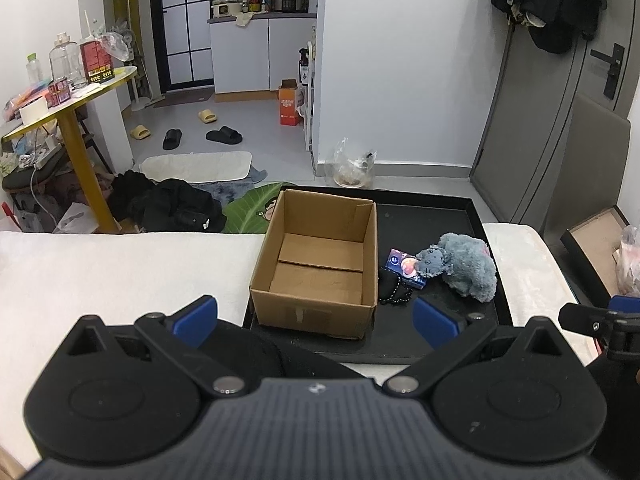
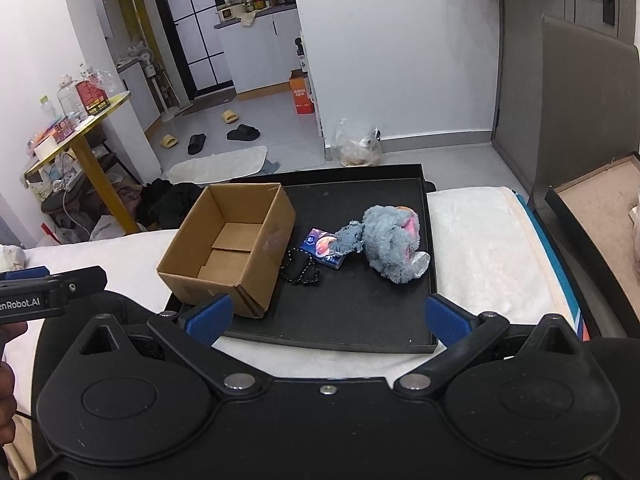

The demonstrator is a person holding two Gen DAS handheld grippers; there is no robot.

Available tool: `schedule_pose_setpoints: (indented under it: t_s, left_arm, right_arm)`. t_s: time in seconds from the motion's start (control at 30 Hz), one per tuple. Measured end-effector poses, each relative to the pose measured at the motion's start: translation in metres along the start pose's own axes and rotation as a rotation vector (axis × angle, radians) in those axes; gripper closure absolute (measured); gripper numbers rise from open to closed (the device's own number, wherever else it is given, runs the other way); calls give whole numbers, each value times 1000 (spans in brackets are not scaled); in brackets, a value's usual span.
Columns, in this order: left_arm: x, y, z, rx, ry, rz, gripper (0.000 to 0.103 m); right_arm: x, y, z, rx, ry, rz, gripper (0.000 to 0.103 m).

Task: Organize soft objects
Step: 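Move the right gripper down onto the grey plush elephant and close it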

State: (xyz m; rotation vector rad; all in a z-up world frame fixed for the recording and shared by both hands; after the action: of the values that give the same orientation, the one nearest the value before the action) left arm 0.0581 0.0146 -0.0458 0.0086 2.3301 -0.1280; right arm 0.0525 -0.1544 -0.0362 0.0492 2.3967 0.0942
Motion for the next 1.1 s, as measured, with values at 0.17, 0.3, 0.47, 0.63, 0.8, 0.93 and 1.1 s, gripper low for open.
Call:
schedule_pose_setpoints:
  t_s: [0.17,0.3,0.47,0.63,0.8,0.93,1.1]
  left_arm:
    - [-5,4,15,2,17,-5,0]
    - [-10,8,27,2,29,-12,0]
    - [-20,17,40,-3,23,-17,0]
    - [-32,31,56,-5,53,-39,1]
    - [-46,44,69,-15,65,-15,2]
    - [-59,53,77,-28,76,24,2]
    - [-73,61,90,-33,97,68,2]
  right_arm:
    - [-6,-6,11,1,-8,26,0]
    - [-11,-10,23,7,-7,37,0]
    - [-17,-16,38,9,4,55,0]
    - [-22,-23,53,0,13,91,0]
    - [-29,-31,69,0,22,124,2]
    - [-35,-36,82,-2,27,136,5]
    - [-43,-38,101,-14,37,149,9]
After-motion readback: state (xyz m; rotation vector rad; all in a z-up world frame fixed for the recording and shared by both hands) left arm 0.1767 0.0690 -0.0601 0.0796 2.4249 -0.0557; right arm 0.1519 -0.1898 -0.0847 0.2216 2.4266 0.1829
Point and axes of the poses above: each gripper's, at about its wrist camera, not at the fingertips, and z roughly the way its jaws point, y to its left, x to its underside, the point moved 6 cm from there along z, roughly the way its jaws point, and after that the axes turned 6 degrees about x, right-handed, at the moved point
